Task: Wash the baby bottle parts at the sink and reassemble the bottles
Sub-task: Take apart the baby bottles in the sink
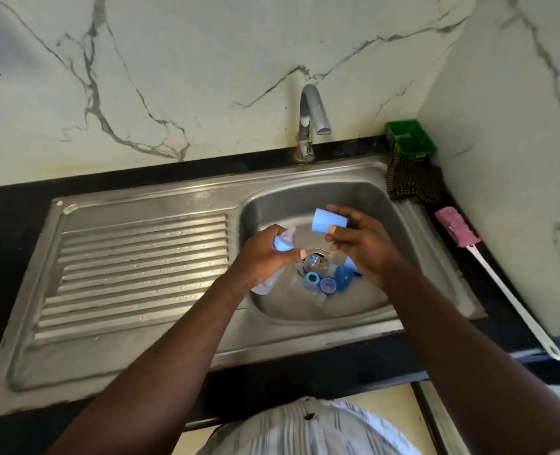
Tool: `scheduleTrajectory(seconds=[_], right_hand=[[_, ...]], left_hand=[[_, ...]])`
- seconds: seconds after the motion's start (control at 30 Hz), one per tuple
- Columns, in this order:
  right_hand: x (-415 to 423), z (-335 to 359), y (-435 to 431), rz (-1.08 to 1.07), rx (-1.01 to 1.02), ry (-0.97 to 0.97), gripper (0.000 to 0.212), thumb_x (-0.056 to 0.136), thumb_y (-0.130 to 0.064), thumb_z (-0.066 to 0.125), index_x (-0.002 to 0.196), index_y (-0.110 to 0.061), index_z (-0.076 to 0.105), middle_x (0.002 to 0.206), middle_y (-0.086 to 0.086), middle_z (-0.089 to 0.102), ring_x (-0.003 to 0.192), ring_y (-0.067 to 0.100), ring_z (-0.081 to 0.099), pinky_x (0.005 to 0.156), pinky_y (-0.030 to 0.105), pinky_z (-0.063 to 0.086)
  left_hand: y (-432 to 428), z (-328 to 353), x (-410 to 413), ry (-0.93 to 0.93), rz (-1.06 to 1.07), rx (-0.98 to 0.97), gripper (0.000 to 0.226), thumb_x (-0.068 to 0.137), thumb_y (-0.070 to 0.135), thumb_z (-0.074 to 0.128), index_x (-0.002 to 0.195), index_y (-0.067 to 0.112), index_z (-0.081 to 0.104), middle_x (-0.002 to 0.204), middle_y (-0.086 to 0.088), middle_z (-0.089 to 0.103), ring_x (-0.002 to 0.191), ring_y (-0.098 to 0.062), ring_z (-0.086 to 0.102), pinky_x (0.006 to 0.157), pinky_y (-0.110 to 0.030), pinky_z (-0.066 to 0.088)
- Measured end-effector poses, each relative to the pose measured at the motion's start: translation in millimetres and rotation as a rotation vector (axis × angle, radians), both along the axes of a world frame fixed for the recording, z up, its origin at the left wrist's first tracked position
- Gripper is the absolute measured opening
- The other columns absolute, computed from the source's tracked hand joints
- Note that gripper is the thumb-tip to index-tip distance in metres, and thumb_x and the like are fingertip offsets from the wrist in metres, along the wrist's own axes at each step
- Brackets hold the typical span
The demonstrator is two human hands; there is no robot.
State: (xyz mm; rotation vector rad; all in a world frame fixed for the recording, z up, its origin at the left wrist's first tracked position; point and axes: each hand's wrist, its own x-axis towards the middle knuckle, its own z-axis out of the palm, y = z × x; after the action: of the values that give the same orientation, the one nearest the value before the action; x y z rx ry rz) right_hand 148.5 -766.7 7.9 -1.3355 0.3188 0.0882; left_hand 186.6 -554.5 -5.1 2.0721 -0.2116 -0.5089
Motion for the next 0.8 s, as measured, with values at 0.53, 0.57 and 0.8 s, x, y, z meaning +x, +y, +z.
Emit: scheduleTrajectory(seconds=[0.53, 0.57, 0.8], right_hand=[[13.2, -71.7, -51.3, 0.475, -1.236, 0.358, 0.038, 0.075, -0.021, 0.082, 0.11, -0.013, 0.07, 0.119, 0.008, 0.065, 0.111, 0.027, 0.061, 0.093, 0.032, 0.046], [14.8, -79.9, -54.7, 0.539, -1.273, 0.406, 0.04, 0.075, -0.022, 0.081, 0.113, -0.014, 0.069, 0.122, 0.007, 0.063, 0.114, 0.027, 0.06, 0.095, 0.032, 0.047], [25.6, -125.2, -54.9, 0.801, -1.363, 0.57, 0.062, 0.065, -0.03, 0.084, 0.113, -0.012, 0.05, 0.109, 0.011, 0.063, 0.099, 0.03, 0.064, 0.081, 0.035, 0.052]], left_hand=[[8.1, -28.8, 22.6, 0.191, -0.033, -0.014, 0.064, 0.078, 0.034, 0.084, 0.134, 0.021, 0.055, 0.119, 0.0, 0.067, 0.098, -0.017, 0.067, 0.082, -0.031, 0.054], [8.4, -29.2, 22.7, 0.195, -0.012, 0.008, 0.077, 0.076, 0.037, 0.085, 0.142, 0.021, 0.049, 0.125, 0.001, 0.063, 0.104, -0.018, 0.065, 0.09, -0.035, 0.054], [2.9, -30.4, 15.3, 0.239, 0.09, 0.018, 0.032, 0.09, 0.035, 0.064, 0.12, 0.024, 0.065, 0.113, -0.002, 0.069, 0.104, -0.024, 0.067, 0.091, -0.036, 0.052]])
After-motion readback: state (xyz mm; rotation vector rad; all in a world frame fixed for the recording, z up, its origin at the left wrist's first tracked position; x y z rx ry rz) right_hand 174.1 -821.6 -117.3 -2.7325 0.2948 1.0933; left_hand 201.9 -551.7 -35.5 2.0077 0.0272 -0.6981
